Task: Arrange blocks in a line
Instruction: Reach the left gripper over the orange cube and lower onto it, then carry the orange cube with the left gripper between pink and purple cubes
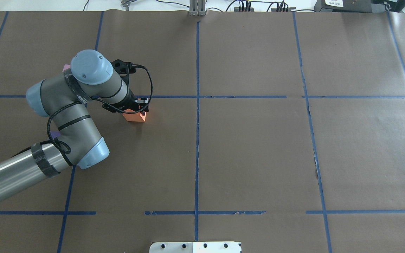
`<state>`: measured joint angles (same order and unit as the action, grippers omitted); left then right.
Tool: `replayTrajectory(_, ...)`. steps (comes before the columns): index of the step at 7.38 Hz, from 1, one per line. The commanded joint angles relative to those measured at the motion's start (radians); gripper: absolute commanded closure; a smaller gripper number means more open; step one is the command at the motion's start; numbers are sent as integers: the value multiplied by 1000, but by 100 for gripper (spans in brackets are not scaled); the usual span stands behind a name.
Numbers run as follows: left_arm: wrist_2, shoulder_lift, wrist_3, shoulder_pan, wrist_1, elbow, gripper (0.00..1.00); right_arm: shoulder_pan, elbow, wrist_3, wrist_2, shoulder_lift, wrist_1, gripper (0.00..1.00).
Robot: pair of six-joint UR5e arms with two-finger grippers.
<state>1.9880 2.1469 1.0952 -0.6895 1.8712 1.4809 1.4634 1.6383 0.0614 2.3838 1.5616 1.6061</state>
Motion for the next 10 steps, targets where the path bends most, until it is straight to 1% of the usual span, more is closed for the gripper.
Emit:
replayTrajectory(1,84,-59,-30,-75,-1,51,78,0,1,0,0,0,0,0)
replayTrajectory(2,100,-150,-144,-128,-6,123,77,0,0,0,0,0,0,0)
replayTrajectory(4,124,-257,-283,-223,-7,114,77,0,1,0,0,0,0,0)
replayTrajectory(5,126,-271,-293,-223,-7,105,78,0,0,0,0,0,0,0)
replayTrajectory(7,127,-259,-287,-216,5,46,77,0,0,0,0,0,0,0)
replayTrajectory(8,127,-256,-284,-214,5,38,69,0,0,0,0,0,0,0)
replayTrajectory(9,127,-255,-282,-214,5,30,48,0,1,0,0,0,0,0)
replayTrajectory(10,127,-257,-281,-211,6,29,14,0,0,0,0,0,0,0)
